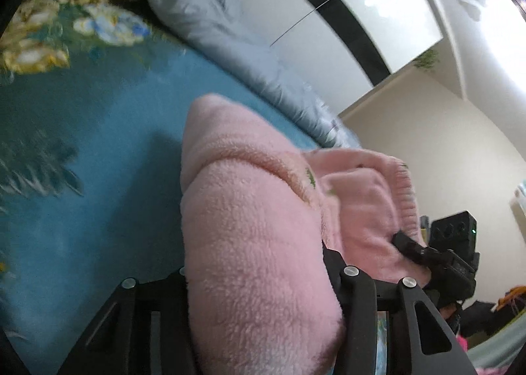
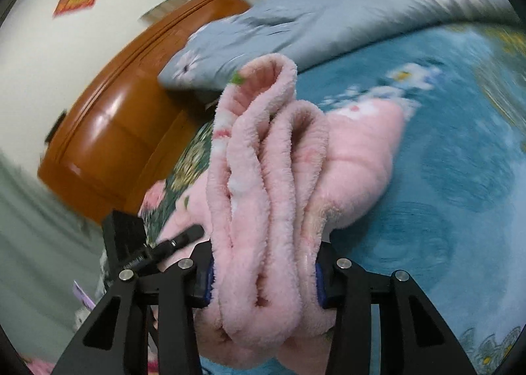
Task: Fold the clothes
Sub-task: 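Carry the folded fleece with the right gripper toward the headboard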
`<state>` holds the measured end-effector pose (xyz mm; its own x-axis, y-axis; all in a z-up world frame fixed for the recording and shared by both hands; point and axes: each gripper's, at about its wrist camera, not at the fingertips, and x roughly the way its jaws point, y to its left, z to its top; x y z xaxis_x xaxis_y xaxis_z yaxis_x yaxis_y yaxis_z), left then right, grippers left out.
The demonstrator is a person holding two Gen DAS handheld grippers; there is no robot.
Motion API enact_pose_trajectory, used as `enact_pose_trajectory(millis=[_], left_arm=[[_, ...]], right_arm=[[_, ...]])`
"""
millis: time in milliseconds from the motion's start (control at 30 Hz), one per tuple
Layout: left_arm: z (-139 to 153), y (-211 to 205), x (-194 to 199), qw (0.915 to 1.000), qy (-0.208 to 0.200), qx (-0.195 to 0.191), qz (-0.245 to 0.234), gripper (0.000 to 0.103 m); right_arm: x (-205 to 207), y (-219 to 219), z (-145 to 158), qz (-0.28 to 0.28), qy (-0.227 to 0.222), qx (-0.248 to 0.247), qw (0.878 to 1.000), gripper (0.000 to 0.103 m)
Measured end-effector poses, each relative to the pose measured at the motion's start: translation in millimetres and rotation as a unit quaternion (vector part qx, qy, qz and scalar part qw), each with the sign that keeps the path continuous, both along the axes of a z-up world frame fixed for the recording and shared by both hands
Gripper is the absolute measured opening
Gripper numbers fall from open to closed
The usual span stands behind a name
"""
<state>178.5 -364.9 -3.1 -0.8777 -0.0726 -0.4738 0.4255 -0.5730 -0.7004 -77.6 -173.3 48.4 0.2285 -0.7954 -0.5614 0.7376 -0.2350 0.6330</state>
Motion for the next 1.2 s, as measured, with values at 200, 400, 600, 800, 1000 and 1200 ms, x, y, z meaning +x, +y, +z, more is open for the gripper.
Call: enact_pose_trajectory(millis=[200,400,600,800,1000,1200], left_arm=[[23,-45,54,0.9986,-0.018,-0.044,0.023,0.049],[46,-111,116,0.9926,-0.067,-0.085,0.055,0.049],[48,-210,161,0.9880,-0.078,-0.078,0.108,0.049],[29,-265,193,0.9821,-0.114,-0.058,0.138,0.050],[-21,-284,216,0.9691,-0.167,0.050,0.175,0.061],[-13,-269,216,0.9739,-0.157,0.034,0.160,0.070]], right_arm=[[45,-60,6,0.051,0.009,-0.006,0.999,0.045],[83,-155,-6,0.100,-0.002,-0.014,0.995,0.045],[105,-261,-35,0.101,-0.041,-0.005,0.994,0.045],[127,-309,-71,0.113,-0.078,0.000,0.990,0.045],[126,-295,-119,0.122,-0.103,0.044,0.986,0.047],[125,-285,-101,0.131,-0.050,0.077,0.987,0.048]])
